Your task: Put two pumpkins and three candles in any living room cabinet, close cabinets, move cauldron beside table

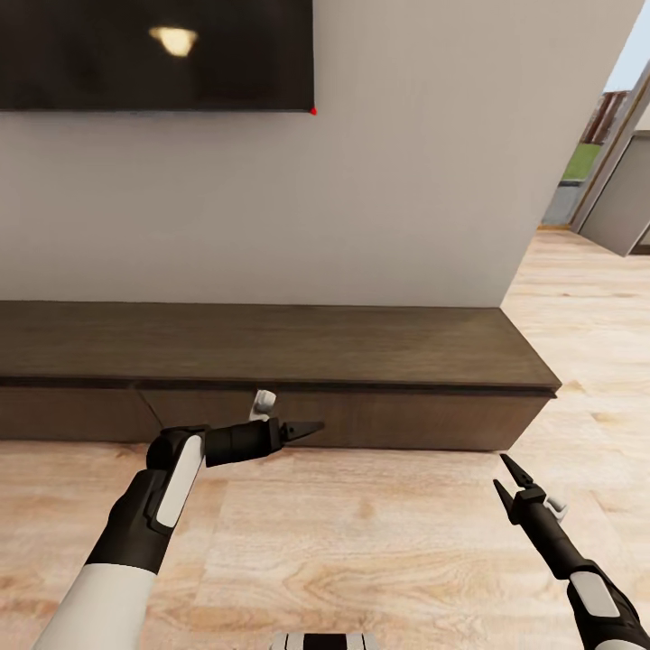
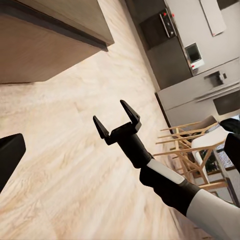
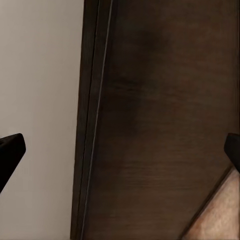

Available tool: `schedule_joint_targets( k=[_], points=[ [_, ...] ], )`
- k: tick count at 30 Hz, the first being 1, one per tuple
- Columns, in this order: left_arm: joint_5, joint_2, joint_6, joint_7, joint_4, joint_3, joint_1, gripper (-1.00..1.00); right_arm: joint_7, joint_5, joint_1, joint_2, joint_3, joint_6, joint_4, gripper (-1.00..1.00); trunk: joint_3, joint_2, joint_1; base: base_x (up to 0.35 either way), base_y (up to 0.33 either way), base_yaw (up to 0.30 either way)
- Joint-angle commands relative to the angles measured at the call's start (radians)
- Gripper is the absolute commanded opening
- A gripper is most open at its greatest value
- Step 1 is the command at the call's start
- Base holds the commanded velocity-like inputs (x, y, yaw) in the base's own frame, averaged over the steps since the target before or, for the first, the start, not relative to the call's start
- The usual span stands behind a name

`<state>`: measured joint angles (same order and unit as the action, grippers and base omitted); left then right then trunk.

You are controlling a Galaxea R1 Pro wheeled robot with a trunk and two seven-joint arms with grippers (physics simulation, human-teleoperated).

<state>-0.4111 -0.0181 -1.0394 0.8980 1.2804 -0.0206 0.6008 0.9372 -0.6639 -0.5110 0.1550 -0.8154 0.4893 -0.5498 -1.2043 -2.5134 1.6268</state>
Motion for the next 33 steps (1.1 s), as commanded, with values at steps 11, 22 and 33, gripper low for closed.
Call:
schedule_joint_targets(
  k=[11, 22, 33],
  points=[
    [0.002, 0.000, -0.004, 0.005, 0.000, 0.001, 0.001, 1.00, 0.002, -0.006, -0.001, 0.001, -0.002, 0.008, 0.001, 1.00, -0.001, 0.000, 0.000, 0.012, 0.002, 0.000],
    [0.003, 0.000, -0.004, 0.005, -0.001, 0.001, 0.001, 1.00, 0.002, -0.005, 0.000, 0.001, -0.002, 0.008, -0.001, 1.00, -0.001, 0.000, 0.000, 0.279, 0.013, 0.000],
    [0.003, 0.000, -0.004, 0.004, 0.000, 0.001, 0.001, 1.00, 0.002, -0.005, -0.001, 0.003, -0.002, 0.008, -0.001, 1.00, -0.001, 0.000, 0.000, 0.113, 0.001, 0.000]
  ],
)
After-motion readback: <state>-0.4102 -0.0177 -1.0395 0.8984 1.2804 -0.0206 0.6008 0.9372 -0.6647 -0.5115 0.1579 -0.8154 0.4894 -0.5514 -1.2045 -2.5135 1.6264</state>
